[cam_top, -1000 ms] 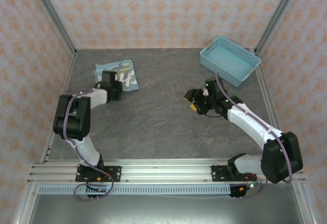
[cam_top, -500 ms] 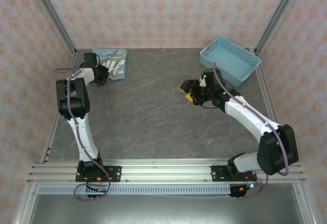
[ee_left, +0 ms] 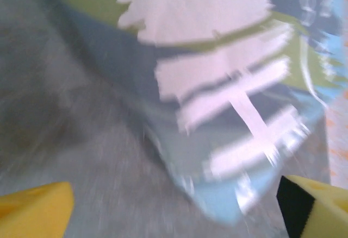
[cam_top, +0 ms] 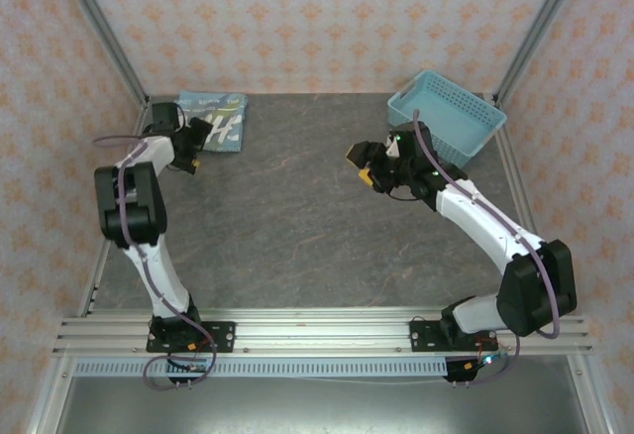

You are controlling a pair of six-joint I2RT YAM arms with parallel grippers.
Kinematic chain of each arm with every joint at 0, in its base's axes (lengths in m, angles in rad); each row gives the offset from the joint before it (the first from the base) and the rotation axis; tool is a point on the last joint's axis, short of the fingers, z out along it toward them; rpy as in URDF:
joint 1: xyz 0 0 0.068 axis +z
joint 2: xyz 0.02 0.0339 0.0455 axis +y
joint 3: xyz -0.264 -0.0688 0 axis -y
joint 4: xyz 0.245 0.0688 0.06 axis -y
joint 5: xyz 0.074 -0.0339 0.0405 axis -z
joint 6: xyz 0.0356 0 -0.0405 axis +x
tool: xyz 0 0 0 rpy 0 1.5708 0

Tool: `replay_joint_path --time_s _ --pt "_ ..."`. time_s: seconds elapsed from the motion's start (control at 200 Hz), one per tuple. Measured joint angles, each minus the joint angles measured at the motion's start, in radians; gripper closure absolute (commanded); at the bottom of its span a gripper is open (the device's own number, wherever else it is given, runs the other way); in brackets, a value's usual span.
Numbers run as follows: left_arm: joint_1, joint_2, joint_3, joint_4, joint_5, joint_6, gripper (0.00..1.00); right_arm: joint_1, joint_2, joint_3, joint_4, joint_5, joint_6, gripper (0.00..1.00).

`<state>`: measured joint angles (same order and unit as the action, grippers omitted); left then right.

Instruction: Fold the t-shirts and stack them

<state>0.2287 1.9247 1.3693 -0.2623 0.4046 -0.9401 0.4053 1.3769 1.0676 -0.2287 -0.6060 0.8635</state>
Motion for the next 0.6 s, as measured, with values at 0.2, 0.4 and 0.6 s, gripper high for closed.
replay_joint_path --time_s 0.2,0.4,0.6 --pt "-0.051 -0.453 -0.103 -0.08 -0.072 0.041 0.0 0.0 -0.033 0.104 -0.018 0.068 -0.04 0.01" --pt "-0.125 -0.74 -0.145 -0.252 -0.246 0.113 0.0 0.0 -0.124 0.204 -0.145 0.237 -0.155 0.01" --pt "-0.253 -1.014 -0.376 -0.357 -0.67 0.126 0.0 -0.006 -0.291 0.172 -0.351 0.679 -0.274 0.01"
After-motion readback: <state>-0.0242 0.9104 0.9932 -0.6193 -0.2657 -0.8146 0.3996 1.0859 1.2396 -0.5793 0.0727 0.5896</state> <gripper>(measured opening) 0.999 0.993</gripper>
